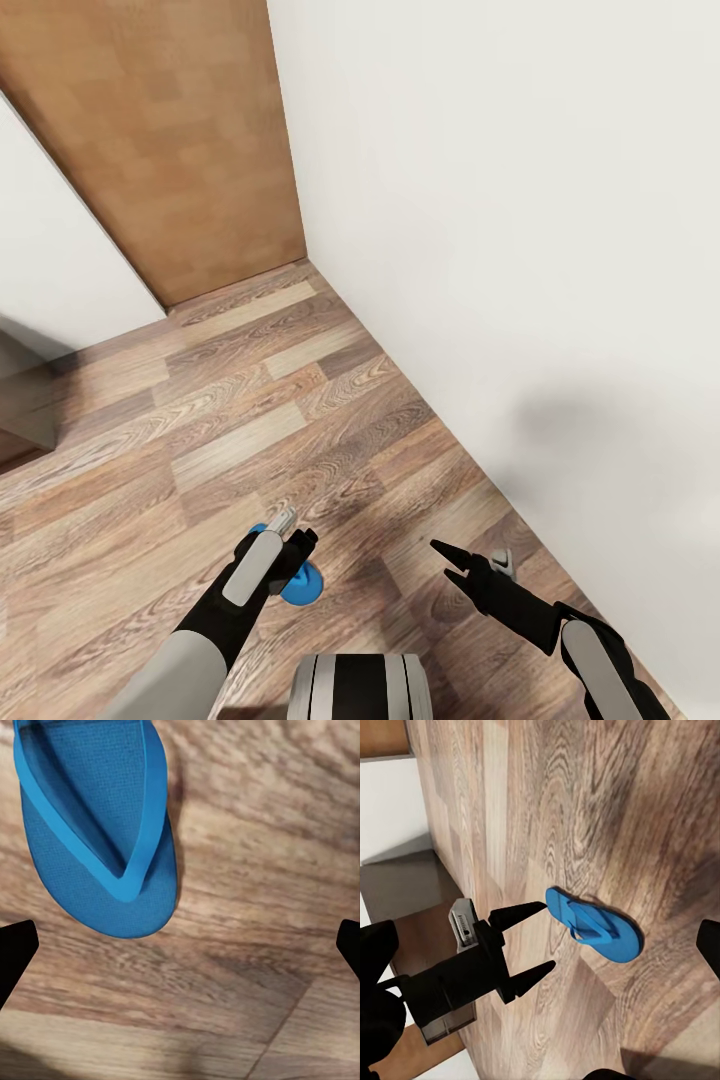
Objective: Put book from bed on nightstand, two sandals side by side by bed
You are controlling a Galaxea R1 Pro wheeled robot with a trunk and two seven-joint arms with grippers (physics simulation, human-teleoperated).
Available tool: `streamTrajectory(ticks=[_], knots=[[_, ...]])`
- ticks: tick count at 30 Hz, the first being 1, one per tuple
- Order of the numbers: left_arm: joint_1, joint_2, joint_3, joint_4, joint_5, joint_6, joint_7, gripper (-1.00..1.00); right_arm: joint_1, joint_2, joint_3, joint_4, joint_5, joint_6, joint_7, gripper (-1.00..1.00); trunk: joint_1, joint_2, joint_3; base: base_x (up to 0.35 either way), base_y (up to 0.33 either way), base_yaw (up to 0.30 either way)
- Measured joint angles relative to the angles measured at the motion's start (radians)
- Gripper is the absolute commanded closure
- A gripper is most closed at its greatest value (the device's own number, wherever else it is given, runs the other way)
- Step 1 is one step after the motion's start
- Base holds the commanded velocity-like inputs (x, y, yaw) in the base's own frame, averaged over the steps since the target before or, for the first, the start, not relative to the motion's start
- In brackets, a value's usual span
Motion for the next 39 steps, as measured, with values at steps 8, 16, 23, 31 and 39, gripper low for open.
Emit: streamTrajectory(ticks=[8,16,23,31,39], knots=[[0.0,0.0,0.001,0.0,0.001,-0.001,0.001,-1.0,0.0,0.0,0.0,0.0,0.0,0.0,0.0,-1.0,0.002,-0.001,-0.019,0.0,0.0,0.0],[0.0,0.001,0.001,0.0,0.001,-0.067,0.009,-1.0,0.0,0.0,0.0,0.0,0.0,0.0,0.0,-1.0,0.003,-0.001,-0.023,0.0,0.0,0.0],[0.0,0.001,0.001,0.0,0.001,-0.088,0.029,-1.0,0.0,0.0,0.016,0.0,0.0,0.0,0.0,-1.0,0.003,-0.001,-0.023,0.0,0.0,0.0],[0.0,0.0,0.001,0.0,0.002,-0.09,0.046,-1.0,0.0,0.0,0.036,0.0,0.0,0.0,0.0,-1.0,0.003,-0.001,-0.023,0.0,0.0,0.0],[0.0,0.0,0.001,0.0,0.002,-0.09,0.045,-1.0,0.0,0.0,0.038,0.0,0.0,0.0,0.0,-1.0,0.005,-0.003,-0.042,0.0,0.0,0.0]])
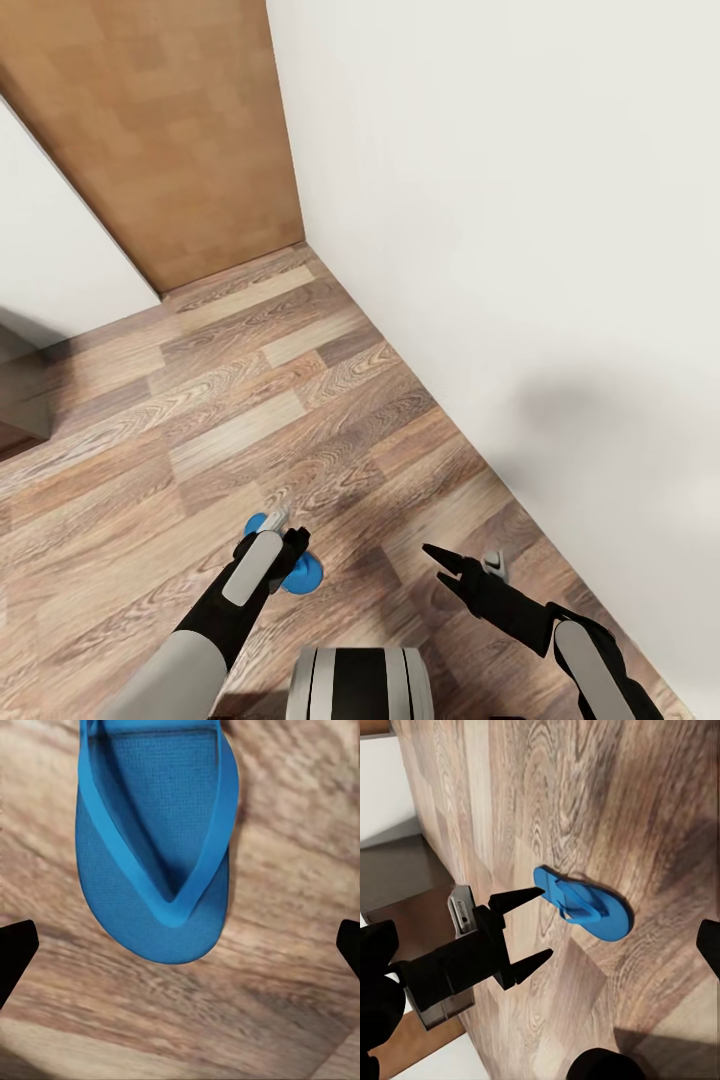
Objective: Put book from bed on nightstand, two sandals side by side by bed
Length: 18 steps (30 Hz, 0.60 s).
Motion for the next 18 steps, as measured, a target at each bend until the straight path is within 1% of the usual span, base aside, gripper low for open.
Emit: streamTrajectory(ticks=[10,18], knots=[[0.0,0.0,0.0,0.0,0.0,0.0,0.0,-1.0,0.0,0.0,0.001,0.0,0.0,0.0,0.0,-1.0,0.005,-0.002,-0.039,0.0,0.0,0.0],[0.0,0.0,-0.001,0.0,0.0,0.0,0.0,-1.0,0.0,0.0,0.001,0.0,0.0,0.0,0.0,-1.0,0.004,-0.002,-0.039,0.0,0.0,0.0]])
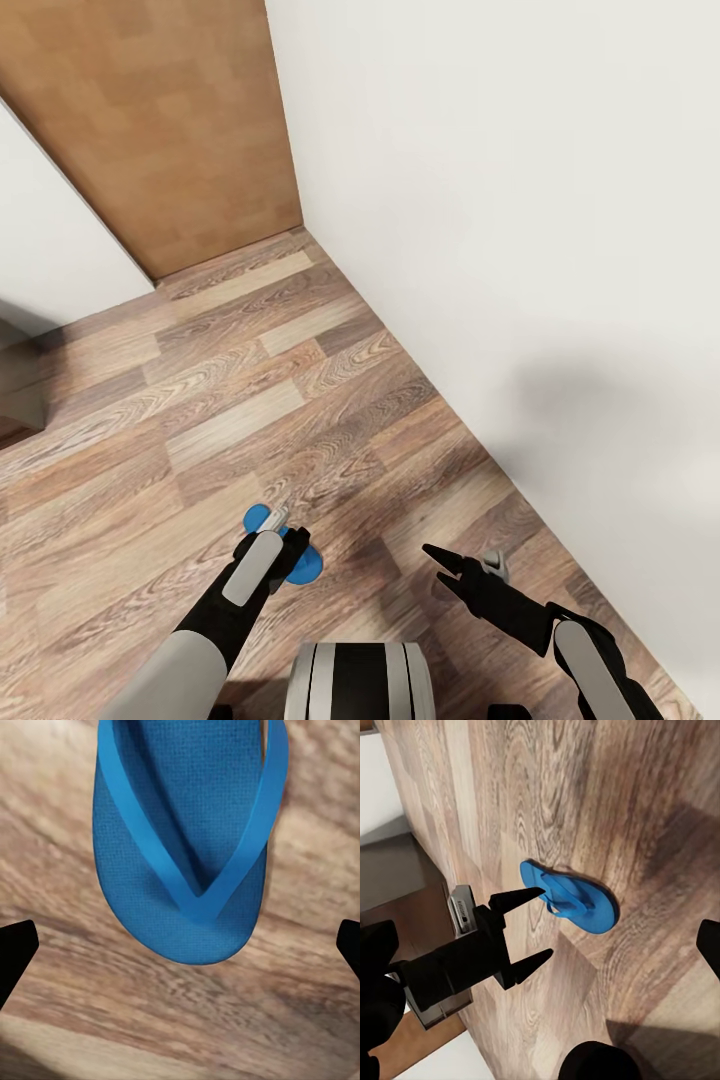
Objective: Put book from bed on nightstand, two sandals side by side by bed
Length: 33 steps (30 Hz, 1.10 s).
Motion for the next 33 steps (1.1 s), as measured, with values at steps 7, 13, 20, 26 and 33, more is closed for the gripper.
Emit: streamTrajectory(ticks=[7,13,20,26,33], knots=[[0.0,0.0,-0.001,0.0,0.0,0.001,-0.002,-1.0,0.0,0.0,0.0,0.0,0.0,0.0,0.0,-1.0,0.0,0.0,0.0,0.0,0.0,0.0],[0.0,0.0,-0.003,0.0,0.0,0.002,-0.008,-1.0,0.0,0.0,0.0,0.0,0.0,0.0,0.0,-1.0,0.0,0.0,0.0,0.052,-0.047,0.0],[0.0,0.0,-0.003,0.0,0.0,0.002,-0.008,-1.0,0.0,0.0,0.0,0.0,0.0,0.0,0.0,-1.0,0.0,0.0,0.0,0.008,-0.007,0.0],[0.0,0.0,-0.003,0.0,0.001,0.004,-0.012,-1.0,0.0,0.0,0.0,0.0,0.0,0.0,0.0,-1.0,0.0,0.0,0.0,0.041,0.0,0.0],[0.0,0.0,-0.003,0.0,0.0,0.004,-0.033,-1.0,0.0,0.0,0.001,0.0,0.0,0.0,0.0,-1.0,0.0,0.0,0.0,0.185,0.0,0.0]])
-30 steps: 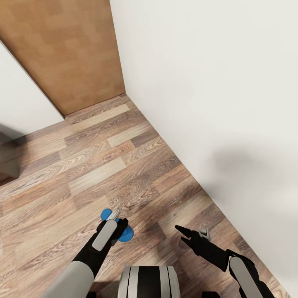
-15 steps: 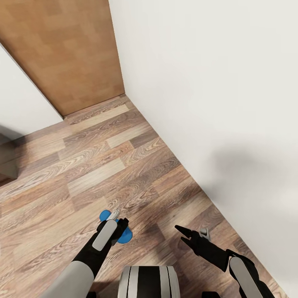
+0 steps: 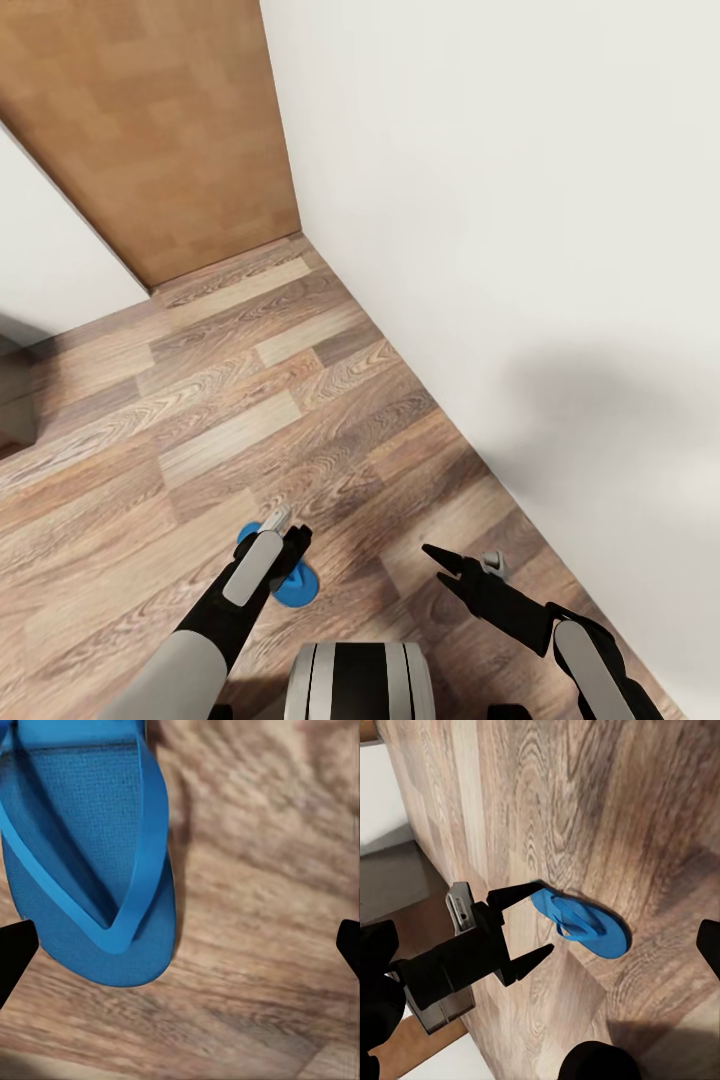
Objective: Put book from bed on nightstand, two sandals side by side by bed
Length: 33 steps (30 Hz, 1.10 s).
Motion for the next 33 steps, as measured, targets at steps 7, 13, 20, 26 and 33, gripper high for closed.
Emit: streamTrajectory(ticks=[7,13,20,26,33], knots=[[0.0,0.0,0.0,0.0,0.0,-0.001,-0.002,-1.0,0.0,0.0,0.001,0.001,0.0,0.0,0.0,-1.0,0.0,0.0,0.0,0.016,0.0,0.0],[0.0,0.0,0.001,0.0,0.0,-0.003,0.0,-1.0,0.0,0.0,0.013,0.001,0.0,0.0,0.0,-1.0,0.0,0.0,0.0,0.001,0.0,0.0],[0.0,0.0,0.002,0.0,0.001,-0.109,0.057,-1.0,0.0,0.0,0.017,0.0,0.0,0.0,0.0,-1.0,0.0,0.0,0.0,0.0,0.0,0.0],[0.0,0.0,0.001,-0.001,0.002,-0.151,0.106,-1.0,0.0,0.0,0.017,0.0,0.0,0.0,0.0,-1.0,0.0,0.0,0.0,0.0,0.0,0.0],[0.0,0.0,0.001,0.0,0.004,-0.151,0.105,-1.0,0.0,0.0,0.018,0.0,0.0,0.0,0.0,-1.0,0.0,0.0,0.0,0.0,0.0,0.0]])
